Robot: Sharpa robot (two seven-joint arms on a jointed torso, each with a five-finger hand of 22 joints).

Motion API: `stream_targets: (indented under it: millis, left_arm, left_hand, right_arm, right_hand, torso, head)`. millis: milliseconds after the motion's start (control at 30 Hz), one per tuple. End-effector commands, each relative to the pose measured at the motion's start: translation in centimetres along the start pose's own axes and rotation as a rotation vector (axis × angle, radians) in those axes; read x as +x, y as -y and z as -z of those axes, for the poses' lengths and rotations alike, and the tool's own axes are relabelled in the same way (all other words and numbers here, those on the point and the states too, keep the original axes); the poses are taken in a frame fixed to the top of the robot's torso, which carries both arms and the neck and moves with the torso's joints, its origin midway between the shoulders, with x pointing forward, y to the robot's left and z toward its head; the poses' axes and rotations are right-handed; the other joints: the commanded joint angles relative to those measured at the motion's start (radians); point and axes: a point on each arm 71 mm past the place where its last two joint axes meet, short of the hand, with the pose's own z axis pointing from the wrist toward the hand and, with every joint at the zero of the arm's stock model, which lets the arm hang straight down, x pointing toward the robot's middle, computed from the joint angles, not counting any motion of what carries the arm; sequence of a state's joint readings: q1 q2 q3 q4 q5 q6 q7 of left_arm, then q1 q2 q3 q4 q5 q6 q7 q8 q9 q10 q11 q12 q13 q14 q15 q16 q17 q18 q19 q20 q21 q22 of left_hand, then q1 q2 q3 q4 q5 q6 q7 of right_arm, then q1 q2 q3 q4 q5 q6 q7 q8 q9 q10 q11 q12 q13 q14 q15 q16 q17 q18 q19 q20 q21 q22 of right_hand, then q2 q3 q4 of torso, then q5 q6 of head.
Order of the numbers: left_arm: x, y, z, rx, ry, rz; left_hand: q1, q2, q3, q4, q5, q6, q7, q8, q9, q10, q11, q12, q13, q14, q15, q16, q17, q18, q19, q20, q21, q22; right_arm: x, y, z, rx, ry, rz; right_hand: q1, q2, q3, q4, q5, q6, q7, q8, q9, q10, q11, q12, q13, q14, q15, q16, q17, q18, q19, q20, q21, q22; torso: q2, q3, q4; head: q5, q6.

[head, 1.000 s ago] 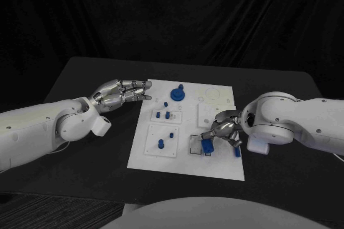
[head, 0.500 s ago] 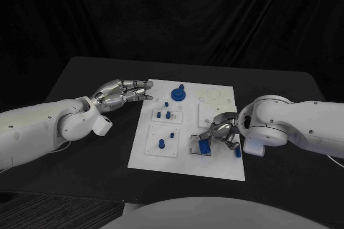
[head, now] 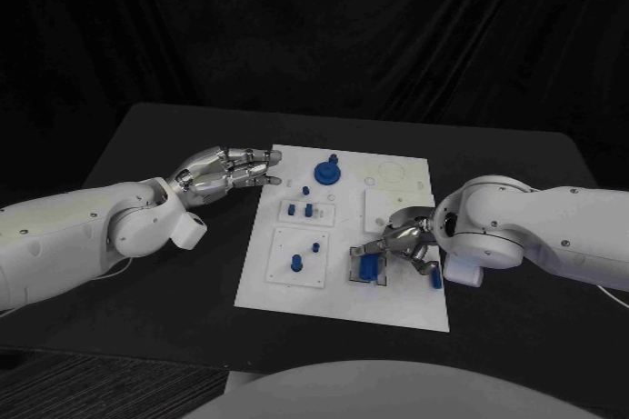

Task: Assemble the parts on the task board

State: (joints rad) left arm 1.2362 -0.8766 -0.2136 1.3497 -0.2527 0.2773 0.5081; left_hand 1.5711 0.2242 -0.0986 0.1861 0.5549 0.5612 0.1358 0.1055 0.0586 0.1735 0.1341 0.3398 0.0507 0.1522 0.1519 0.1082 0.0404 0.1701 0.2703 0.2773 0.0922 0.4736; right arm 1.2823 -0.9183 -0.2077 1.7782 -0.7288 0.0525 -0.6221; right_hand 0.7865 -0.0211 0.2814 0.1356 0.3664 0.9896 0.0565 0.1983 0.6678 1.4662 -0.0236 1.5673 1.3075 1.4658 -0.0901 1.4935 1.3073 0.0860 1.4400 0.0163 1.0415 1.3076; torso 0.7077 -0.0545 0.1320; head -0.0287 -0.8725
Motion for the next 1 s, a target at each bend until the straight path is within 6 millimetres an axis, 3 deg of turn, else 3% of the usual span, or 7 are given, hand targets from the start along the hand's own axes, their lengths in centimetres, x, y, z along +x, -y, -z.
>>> stream_targets:
  millis: [33, 233, 367, 433, 633, 733, 1000]
  left_arm:
    - [0.2, 0.0, -0.07, 0.009, -0.015, 0.015]
    - [0.23, -0.09, -0.07, 0.005, -0.016, 0.017]
    - [0.25, -0.14, -0.08, 0.003, -0.018, 0.018]
    - [0.25, -0.17, -0.07, 0.002, -0.018, 0.018]
    - [0.2, -0.22, -0.01, -0.002, -0.018, 0.019]
    - [0.19, -0.24, 0.01, -0.003, -0.018, 0.019]
    - [0.17, -0.28, 0.09, -0.007, -0.019, 0.021]
  left_hand:
    - [0.008, -0.001, 0.004, 0.001, 0.004, -0.002, 0.005, 0.003, 0.001, 0.005, 0.003, 0.001, 0.001, 0.002, 0.005, 0.004, -0.001, 0.011, 0.005, 0.003, 0.005, -0.001]
    - [0.008, -0.001, 0.006, 0.0, 0.004, -0.003, 0.005, 0.003, 0.001, 0.005, 0.003, 0.0, 0.001, 0.002, 0.006, 0.004, -0.001, 0.011, 0.005, 0.003, 0.005, -0.001]
    - [0.008, -0.001, 0.009, -0.001, 0.005, -0.003, 0.006, 0.003, 0.0, 0.005, 0.004, 0.0, 0.0, 0.002, 0.007, 0.004, -0.001, 0.011, 0.005, 0.003, 0.005, -0.002]
    - [0.008, -0.001, 0.009, -0.001, 0.005, -0.003, 0.006, 0.003, 0.0, 0.005, 0.004, 0.0, 0.0, 0.002, 0.007, 0.004, -0.001, 0.011, 0.005, 0.003, 0.005, -0.002]
    - [0.008, -0.001, 0.011, -0.003, 0.005, -0.004, 0.006, 0.003, 0.0, 0.004, 0.005, -0.001, 0.0, 0.002, 0.007, 0.004, -0.001, 0.011, 0.005, 0.003, 0.005, -0.002]
    - [0.008, -0.001, 0.011, -0.003, 0.005, -0.004, 0.006, 0.003, 0.0, 0.004, 0.005, -0.001, 0.0, 0.002, 0.007, 0.004, -0.001, 0.011, 0.005, 0.003, 0.005, -0.002]
    - [0.009, -0.001, 0.013, -0.004, 0.005, -0.002, 0.007, 0.003, 0.001, 0.005, 0.005, 0.0, 0.001, 0.002, 0.008, 0.004, -0.001, 0.011, 0.006, 0.003, 0.005, -0.002]
  right_arm:
    - [0.17, 0.09, -0.11, 0.011, 0.005, 0.004]
    - [0.33, -0.02, -0.16, 0.01, -0.005, 0.012]
    - [0.44, -0.11, -0.22, 0.009, -0.013, 0.017]
    - [0.49, -0.15, -0.24, 0.008, -0.015, 0.019]
    - [0.54, -0.14, -0.28, 0.008, -0.022, 0.024]
    - [0.52, -0.09, -0.28, 0.009, -0.022, 0.023]
    - [0.33, 0.25, -0.05, 0.005, -0.005, 0.007]
  right_hand:
    - [-0.01, -0.005, -0.009, 0.003, -0.031, -0.002, 0.003, -0.007, -0.004, 0.105, 0.006, 0.004, 0.263, 0.073, 0.007, -0.004, 0.072, 0.015, 0.0, 0.009, -0.006, 0.123]
    - [-0.004, -0.014, -0.024, -0.002, -0.072, -0.001, 0.004, -0.007, -0.01, 0.105, 0.006, 0.004, 0.263, 0.072, 0.007, -0.004, 0.069, 0.018, -0.003, 0.009, -0.021, 0.119]
    - [0.006, -0.024, -0.038, -0.012, -0.12, -0.003, 0.004, -0.008, -0.015, 0.105, 0.007, 0.004, 0.263, 0.072, 0.008, -0.004, 0.067, 0.018, -0.003, 0.01, -0.024, 0.118]
    - [0.003, -0.031, -0.056, -0.011, -0.164, -0.003, 0.005, -0.008, -0.019, 0.105, 0.007, 0.004, 0.263, 0.072, 0.008, -0.004, 0.066, 0.018, -0.003, 0.01, -0.025, 0.117]
    - [-0.003, -0.05, -0.102, -0.006, -0.222, -0.003, 0.005, -0.007, -0.025, 0.105, 0.008, 0.004, 0.263, 0.071, 0.008, -0.003, 0.063, 0.018, -0.001, 0.01, -0.027, 0.117]
    - [-0.008, -0.06, -0.162, 0.013, -0.309, -0.002, 0.005, -0.005, -0.029, 0.105, 0.008, 0.004, 0.263, 0.071, 0.008, -0.002, 0.061, 0.018, 0.0, 0.01, -0.029, 0.117]
    - [-0.014, -0.066, -0.257, 0.058, -0.316, -0.002, 0.004, 0.001, -0.03, 0.105, 0.007, 0.004, 0.263, 0.071, 0.008, -0.001, 0.058, 0.018, 0.001, 0.009, -0.035, 0.116]
  torso:
    - [0.001, -0.0004, -0.0007]
    - [0.001, 0.0003, -0.0003]
    - [0.001, 0.0005, -0.0004]
    - [0.0, 0.0004, -0.0004]
    - [0.001, 0.0003, -0.0009]
    - [0.0, 0.0005, -0.0013]
    - [0.0, 0.0003, -0.0006]
  head:
    - [0.001, 0.0]
    - [0.0, 0.0]
    - [0.0, 0.0]
    - [0.0, 0.0]
    - [0.001, 0.0]
    - [0.003, 0.0]
    - [0.005, 0.0]
